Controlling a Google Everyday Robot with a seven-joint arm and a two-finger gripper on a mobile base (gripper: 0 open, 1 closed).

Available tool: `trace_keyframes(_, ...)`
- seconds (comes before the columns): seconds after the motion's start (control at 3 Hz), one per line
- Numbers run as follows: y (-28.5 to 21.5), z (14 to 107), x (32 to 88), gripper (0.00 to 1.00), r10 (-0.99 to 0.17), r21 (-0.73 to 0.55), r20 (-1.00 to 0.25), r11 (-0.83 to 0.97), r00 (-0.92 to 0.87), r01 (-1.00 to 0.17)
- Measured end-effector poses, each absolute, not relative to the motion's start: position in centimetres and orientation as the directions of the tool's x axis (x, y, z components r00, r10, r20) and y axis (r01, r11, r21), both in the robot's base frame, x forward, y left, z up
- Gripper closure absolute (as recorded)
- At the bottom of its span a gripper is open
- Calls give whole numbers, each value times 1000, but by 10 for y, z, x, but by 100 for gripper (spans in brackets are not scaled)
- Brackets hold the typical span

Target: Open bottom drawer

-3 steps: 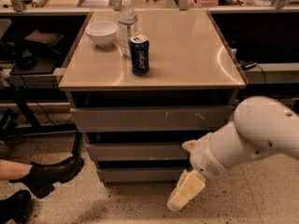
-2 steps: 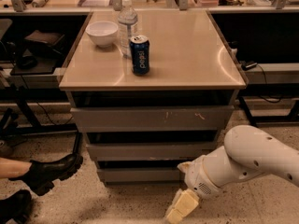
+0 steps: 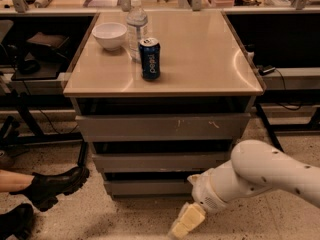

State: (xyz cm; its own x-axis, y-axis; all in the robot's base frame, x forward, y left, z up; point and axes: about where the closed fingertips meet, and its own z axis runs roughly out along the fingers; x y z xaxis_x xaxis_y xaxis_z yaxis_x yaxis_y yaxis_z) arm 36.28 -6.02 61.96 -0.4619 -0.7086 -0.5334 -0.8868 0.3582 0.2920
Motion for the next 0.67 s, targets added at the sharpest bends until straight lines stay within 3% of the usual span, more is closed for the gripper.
trace_keyframes(0.33,-44,562,373,0,-761,245,-457,391,-461,-887)
trace_keyframes(0.67,-56,529,400,0,-811,104,-389,432,-436,-896)
